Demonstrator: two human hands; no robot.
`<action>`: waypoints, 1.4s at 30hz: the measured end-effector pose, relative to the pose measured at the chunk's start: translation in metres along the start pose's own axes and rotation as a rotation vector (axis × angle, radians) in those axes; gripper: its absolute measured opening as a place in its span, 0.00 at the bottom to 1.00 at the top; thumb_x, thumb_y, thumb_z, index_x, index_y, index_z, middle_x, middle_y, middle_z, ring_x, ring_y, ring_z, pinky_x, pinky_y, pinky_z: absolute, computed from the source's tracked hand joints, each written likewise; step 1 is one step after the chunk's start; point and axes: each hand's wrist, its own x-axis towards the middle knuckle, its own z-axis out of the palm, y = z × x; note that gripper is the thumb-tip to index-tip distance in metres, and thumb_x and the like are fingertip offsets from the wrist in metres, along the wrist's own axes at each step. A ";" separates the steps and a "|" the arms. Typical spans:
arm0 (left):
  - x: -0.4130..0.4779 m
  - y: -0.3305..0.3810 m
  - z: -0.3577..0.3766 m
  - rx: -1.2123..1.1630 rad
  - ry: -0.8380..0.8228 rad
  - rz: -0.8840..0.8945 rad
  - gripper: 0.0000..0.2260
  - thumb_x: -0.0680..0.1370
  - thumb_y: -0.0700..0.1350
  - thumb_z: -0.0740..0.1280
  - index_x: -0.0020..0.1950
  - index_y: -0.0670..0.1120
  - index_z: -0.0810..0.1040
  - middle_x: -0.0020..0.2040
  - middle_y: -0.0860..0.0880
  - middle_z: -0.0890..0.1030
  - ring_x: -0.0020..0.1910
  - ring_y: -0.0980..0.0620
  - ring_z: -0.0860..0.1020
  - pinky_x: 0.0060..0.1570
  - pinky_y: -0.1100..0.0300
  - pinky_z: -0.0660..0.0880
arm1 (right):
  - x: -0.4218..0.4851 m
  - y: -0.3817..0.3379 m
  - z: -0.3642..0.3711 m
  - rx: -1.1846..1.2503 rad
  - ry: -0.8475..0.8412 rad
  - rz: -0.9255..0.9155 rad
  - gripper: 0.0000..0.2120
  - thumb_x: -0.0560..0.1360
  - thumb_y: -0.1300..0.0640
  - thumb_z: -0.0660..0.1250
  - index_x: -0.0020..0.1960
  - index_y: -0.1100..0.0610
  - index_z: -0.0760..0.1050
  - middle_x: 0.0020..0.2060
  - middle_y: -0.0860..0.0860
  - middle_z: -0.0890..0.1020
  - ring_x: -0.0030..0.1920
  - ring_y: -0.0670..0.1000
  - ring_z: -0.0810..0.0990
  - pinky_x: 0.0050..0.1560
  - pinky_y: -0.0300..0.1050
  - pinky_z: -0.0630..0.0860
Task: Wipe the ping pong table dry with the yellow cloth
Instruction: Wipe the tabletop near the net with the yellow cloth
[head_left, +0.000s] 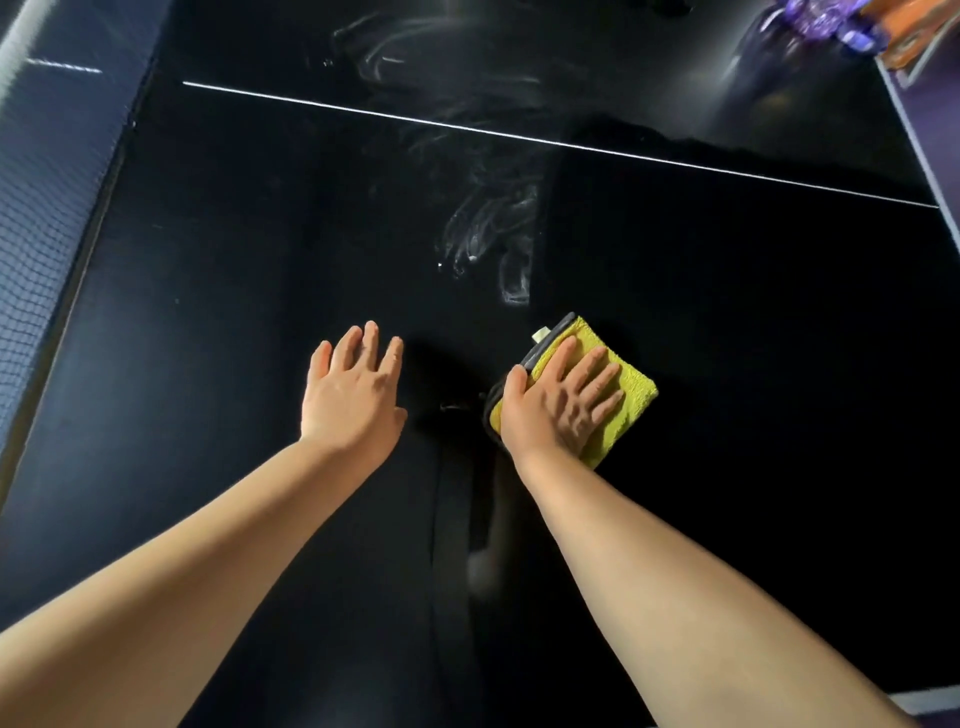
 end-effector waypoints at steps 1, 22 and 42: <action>0.015 -0.001 -0.005 0.009 0.005 -0.010 0.35 0.78 0.58 0.60 0.78 0.48 0.46 0.78 0.44 0.47 0.76 0.45 0.46 0.73 0.49 0.46 | 0.015 -0.007 -0.002 -0.001 0.002 0.003 0.38 0.80 0.39 0.50 0.80 0.57 0.41 0.79 0.63 0.44 0.78 0.66 0.41 0.75 0.65 0.40; 0.173 -0.008 -0.039 0.064 -0.269 -0.110 0.54 0.67 0.66 0.70 0.77 0.41 0.42 0.78 0.41 0.43 0.76 0.44 0.45 0.74 0.52 0.45 | 0.286 -0.135 -0.044 0.026 0.075 -0.060 0.37 0.79 0.38 0.50 0.81 0.56 0.44 0.79 0.62 0.45 0.78 0.66 0.41 0.74 0.65 0.37; 0.164 -0.014 -0.036 -0.083 -0.213 -0.166 0.54 0.66 0.65 0.71 0.77 0.45 0.42 0.78 0.48 0.42 0.76 0.50 0.42 0.74 0.47 0.43 | 0.245 -0.106 -0.038 -0.318 0.018 -1.056 0.35 0.77 0.39 0.44 0.80 0.48 0.40 0.80 0.53 0.40 0.79 0.55 0.36 0.77 0.57 0.37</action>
